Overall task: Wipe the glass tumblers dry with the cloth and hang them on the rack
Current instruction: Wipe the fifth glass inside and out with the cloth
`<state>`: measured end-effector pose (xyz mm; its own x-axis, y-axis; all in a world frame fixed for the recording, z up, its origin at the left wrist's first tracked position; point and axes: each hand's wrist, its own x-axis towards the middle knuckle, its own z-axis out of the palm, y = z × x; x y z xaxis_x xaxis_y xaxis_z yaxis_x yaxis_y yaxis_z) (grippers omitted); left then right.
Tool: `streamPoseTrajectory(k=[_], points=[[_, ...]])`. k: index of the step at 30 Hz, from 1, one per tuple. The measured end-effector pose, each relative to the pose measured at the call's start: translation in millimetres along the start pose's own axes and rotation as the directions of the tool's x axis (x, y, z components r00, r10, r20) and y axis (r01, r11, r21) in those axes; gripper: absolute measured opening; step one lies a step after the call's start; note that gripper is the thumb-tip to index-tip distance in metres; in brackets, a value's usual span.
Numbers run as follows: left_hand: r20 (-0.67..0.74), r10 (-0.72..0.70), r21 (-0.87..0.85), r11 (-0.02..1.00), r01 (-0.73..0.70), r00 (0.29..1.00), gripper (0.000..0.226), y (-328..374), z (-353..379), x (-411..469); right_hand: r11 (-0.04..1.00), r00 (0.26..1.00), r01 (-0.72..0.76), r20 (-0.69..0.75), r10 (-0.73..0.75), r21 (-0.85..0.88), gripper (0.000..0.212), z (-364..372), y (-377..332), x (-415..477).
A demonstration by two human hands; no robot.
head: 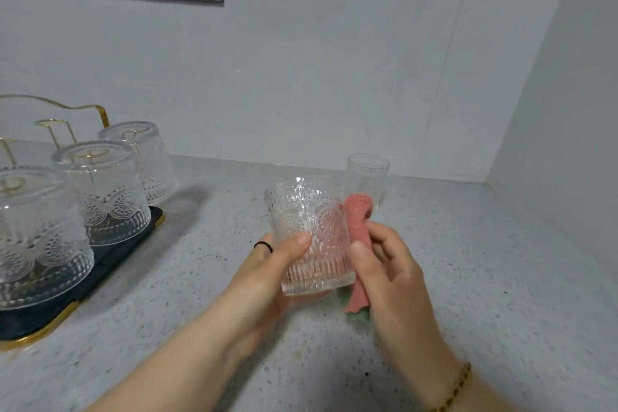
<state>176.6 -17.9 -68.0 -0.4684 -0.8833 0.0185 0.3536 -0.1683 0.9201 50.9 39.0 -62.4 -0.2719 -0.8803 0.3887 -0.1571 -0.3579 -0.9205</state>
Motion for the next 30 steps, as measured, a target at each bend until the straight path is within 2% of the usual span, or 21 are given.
streamPoseTrajectory(k=[3,6,8,11,14,15,18,20,22,25,26,28,30], points=[[0.005,-0.048,-0.056,0.997,0.048,0.999,0.059,-1,-7,4,0.984,0.987,0.144,0.089,-0.135,-0.101,0.03,3,6,0],[0.082,-0.085,-0.039,0.995,0.089,0.993,0.053,-2,-5,2,0.915,0.954,0.295,0.135,-0.268,-0.274,0.036,6,10,-1],[0.145,-0.097,-0.034,0.994,0.103,0.985,0.054,-6,0,-1,0.866,0.931,0.363,0.113,-0.346,-0.343,0.038,4,10,1],[0.183,-0.076,-0.054,0.995,0.087,0.98,0.066,-6,3,-3,0.899,0.947,0.317,0.045,-0.318,-0.302,0.034,-3,8,5],[0.125,-0.059,-0.085,0.994,0.07,0.99,0.052,0,-2,-2,0.975,0.992,0.101,0.089,-0.085,-0.196,0.033,-3,9,3],[0.089,-0.057,-0.092,0.994,0.065,0.994,0.049,2,-3,0,0.976,0.992,0.085,0.106,-0.065,-0.198,0.03,-1,11,2],[0.008,-0.078,-0.054,0.995,0.079,0.997,0.054,2,-8,3,0.893,0.951,0.31,0.089,-0.298,-0.326,0.03,6,18,0],[0.046,-0.096,-0.001,0.995,0.096,0.994,0.063,0,-6,1,0.81,0.91,0.407,0.109,-0.4,-0.422,0.039,5,18,3],[0.121,-0.099,-0.006,0.995,0.1,0.988,0.079,-3,-2,-3,0.8,0.909,0.402,0.086,-0.408,-0.445,0.039,0,15,7],[0.176,-0.069,-0.017,0.997,0.073,0.982,0.095,-4,3,-6,0.905,0.957,0.285,0.053,-0.284,-0.314,0.036,-4,11,9],[0.167,-0.046,-0.035,0.998,0.053,0.985,0.092,-2,2,-6,0.939,0.976,0.216,0.065,-0.206,-0.267,0.038,-4,11,7],[0.095,-0.011,-0.105,0.994,0.021,0.995,0.073,2,-2,-3,0.957,0.988,0.138,0.102,-0.115,-0.256,0.038,0,14,3],[0.017,-0.017,-0.119,0.993,0.019,1.0,0.058,3,-9,2,0.931,0.974,0.218,0.123,-0.189,-0.294,0.034,7,18,-1]])
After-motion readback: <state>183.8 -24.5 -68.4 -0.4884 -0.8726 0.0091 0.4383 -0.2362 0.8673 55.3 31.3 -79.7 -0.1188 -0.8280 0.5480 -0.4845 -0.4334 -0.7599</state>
